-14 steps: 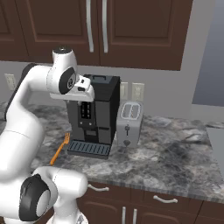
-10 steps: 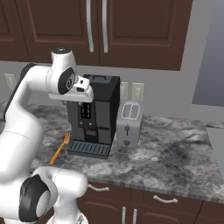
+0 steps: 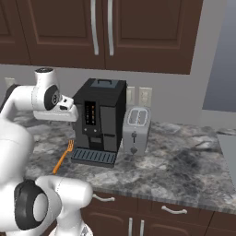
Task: Take the fork and place it on the left side of the plate. Then take the spoon and place it on the right side of the plate. Make sure they're directly next to the plate.
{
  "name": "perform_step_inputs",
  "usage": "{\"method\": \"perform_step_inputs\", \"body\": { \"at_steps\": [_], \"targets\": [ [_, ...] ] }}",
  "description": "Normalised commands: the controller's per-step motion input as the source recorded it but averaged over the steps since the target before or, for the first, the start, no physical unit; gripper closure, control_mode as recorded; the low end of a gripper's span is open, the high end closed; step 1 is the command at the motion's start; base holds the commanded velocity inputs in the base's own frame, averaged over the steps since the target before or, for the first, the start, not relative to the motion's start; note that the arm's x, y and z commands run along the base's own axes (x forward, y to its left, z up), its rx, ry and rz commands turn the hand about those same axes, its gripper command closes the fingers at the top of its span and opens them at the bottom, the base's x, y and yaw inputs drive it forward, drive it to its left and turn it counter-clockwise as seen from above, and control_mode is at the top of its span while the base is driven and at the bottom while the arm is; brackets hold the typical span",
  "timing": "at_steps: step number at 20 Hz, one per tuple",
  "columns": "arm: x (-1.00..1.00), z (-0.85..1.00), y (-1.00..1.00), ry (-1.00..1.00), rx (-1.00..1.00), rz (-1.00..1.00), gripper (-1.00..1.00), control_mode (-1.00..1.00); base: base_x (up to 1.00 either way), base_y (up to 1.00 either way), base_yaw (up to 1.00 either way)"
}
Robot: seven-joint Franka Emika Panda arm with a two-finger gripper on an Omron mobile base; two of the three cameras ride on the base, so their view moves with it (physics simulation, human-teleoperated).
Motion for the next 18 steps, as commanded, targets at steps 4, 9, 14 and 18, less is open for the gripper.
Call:
{"method": "perform_step_inputs", "body": {
  "at_steps": [4,9,14,18],
  "targets": [
    [0.0,-0.63,0.49,0.09,0.0,0.0,-1.0,-1.0,0.0,0.0,0.0],
    [-0.01,-0.73,0.32,0.1,0.0,0.0,-1.0,-1.0,0.0,0.0,0.0],
    [-0.23,-0.6,0.1,0.02,-0.04,-0.04,-1.0,-1.0,0.0,0.0,0.0],
    [-0.37,-0.22,0.0,-0.02,-0.04,-0.08,-1.0,-1.0,0.0,0.0,0.0]
  ]
}}
